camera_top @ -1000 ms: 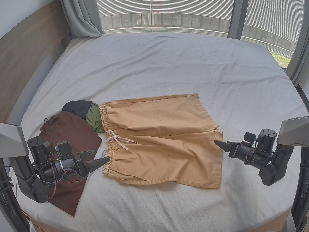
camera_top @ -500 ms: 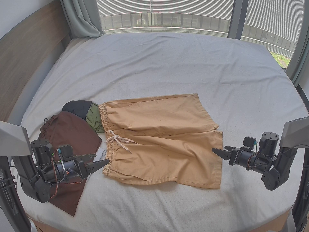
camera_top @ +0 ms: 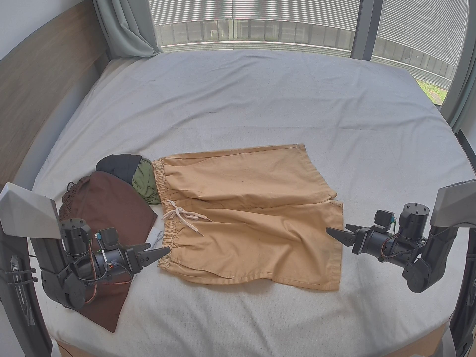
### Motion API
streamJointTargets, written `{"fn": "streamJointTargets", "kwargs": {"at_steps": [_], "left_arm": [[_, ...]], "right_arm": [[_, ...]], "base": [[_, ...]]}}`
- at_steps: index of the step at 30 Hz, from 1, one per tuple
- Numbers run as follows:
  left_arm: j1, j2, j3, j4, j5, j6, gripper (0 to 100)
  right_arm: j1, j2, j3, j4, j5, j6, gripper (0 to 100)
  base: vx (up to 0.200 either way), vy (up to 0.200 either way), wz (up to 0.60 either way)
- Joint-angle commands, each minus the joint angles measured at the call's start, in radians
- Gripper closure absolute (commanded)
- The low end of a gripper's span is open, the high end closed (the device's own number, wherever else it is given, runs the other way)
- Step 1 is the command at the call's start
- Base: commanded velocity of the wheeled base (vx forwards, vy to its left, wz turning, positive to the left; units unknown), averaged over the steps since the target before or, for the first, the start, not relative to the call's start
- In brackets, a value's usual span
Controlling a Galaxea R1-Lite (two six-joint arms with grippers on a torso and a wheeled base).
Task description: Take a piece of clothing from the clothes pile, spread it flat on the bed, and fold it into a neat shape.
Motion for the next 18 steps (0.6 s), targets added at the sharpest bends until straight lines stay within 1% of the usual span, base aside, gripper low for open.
{"fn": "streamJointTargets", "kwargs": {"at_steps": [1, 15, 18], "left_arm": [[-0.001, 0.040, -0.009, 0.001, 0.002, -0.023, 0], [-0.001, 0.149, -0.056, -0.001, 0.007, -0.026, 0], [-0.005, 0.163, -0.065, -0.001, 0.020, -0.026, 0]], "right_arm": [[0.000, 0.004, 0.000, 0.000, 0.000, 0.000, 0], [-0.002, 0.006, -0.002, 0.000, -0.001, 0.000, 0], [-0.002, 0.006, -0.003, 0.000, -0.001, 0.002, 0]], "base": [[0.000, 0.000, 0.00], [0.000, 0.000, 0.00], [0.000, 0.000, 0.00]]}}
